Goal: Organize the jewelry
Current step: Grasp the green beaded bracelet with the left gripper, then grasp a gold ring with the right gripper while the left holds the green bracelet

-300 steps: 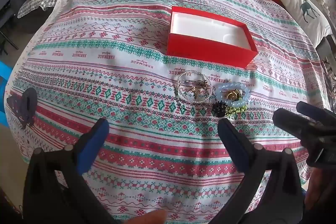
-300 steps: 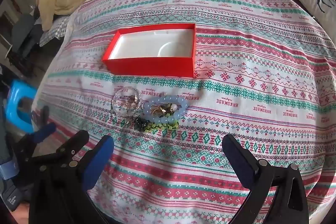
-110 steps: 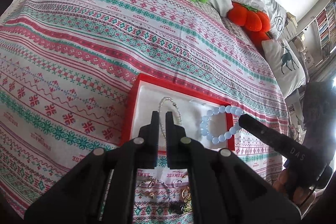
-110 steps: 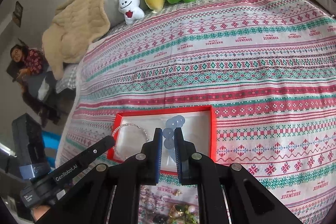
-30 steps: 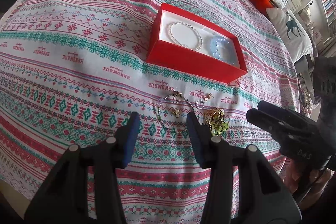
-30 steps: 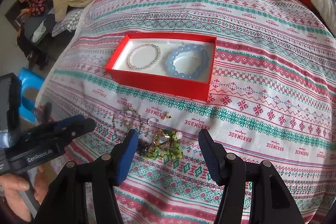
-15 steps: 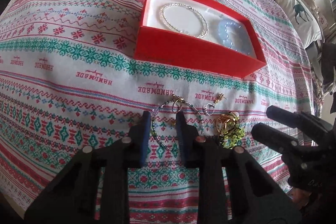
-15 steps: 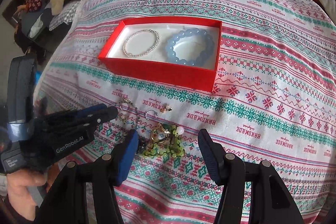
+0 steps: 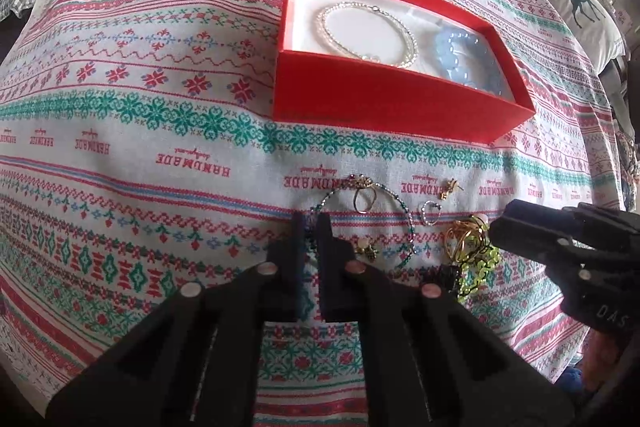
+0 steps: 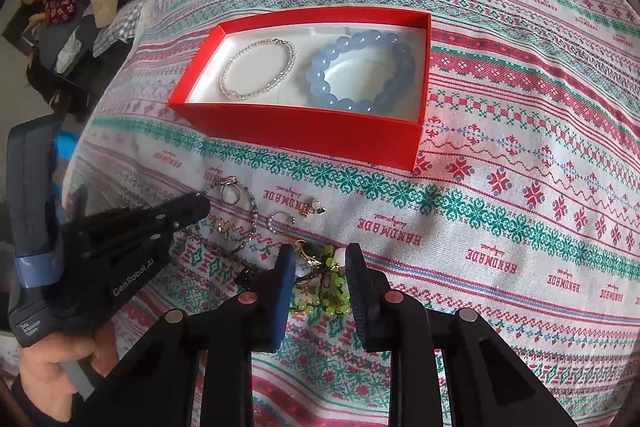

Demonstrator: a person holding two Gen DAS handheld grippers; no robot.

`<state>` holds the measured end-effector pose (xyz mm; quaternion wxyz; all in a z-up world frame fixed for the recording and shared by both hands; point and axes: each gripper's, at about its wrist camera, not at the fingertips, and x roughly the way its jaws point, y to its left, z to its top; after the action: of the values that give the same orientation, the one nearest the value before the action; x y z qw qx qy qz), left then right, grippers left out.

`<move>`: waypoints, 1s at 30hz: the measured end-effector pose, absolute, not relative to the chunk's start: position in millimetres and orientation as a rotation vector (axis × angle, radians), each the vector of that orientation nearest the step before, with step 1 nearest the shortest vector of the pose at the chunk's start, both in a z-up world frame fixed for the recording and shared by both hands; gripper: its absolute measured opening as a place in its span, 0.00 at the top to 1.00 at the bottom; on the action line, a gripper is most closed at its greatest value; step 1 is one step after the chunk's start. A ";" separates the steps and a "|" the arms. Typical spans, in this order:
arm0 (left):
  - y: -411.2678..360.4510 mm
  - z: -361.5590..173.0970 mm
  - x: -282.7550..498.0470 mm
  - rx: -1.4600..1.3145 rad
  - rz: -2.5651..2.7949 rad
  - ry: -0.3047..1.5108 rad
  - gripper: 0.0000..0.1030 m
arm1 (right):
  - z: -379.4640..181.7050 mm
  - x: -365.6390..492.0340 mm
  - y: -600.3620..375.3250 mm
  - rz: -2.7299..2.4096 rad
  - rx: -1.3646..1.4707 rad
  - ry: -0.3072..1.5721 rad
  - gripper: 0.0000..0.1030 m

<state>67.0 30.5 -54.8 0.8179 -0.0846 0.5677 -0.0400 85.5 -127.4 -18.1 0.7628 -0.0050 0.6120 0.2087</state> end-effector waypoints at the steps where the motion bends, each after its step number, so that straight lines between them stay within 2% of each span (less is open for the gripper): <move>1: 29.8 -54.0 67.0 -0.185 -0.089 1.209 0.94 | -18.0 85.3 -125.1 0.461 -0.015 1.329 0.75; 20: 60.8 -14.0 46.7 -0.263 -0.164 1.107 0.94 | -36.9 84.1 -87.9 0.473 -0.146 1.332 0.76; 21: 60.7 -12.0 45.7 -0.265 -0.166 1.103 0.94 | -36.4 83.8 -85.5 0.473 -0.159 1.328 0.79; 22: 62.7 -10.2 44.6 -0.267 -0.171 1.100 0.94 | -35.6 83.5 -83.2 0.472 -0.167 1.322 0.93; 30: 54.7 6.7 41.3 -0.278 -0.216 1.067 0.94 | -32.6 82.7 -81.6 0.477 -0.177 1.317 0.93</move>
<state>41.3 54.7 6.7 0.8463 -0.1320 0.5058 -0.1023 82.7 -81.6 -32.6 0.7610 -0.0815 0.6051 0.2191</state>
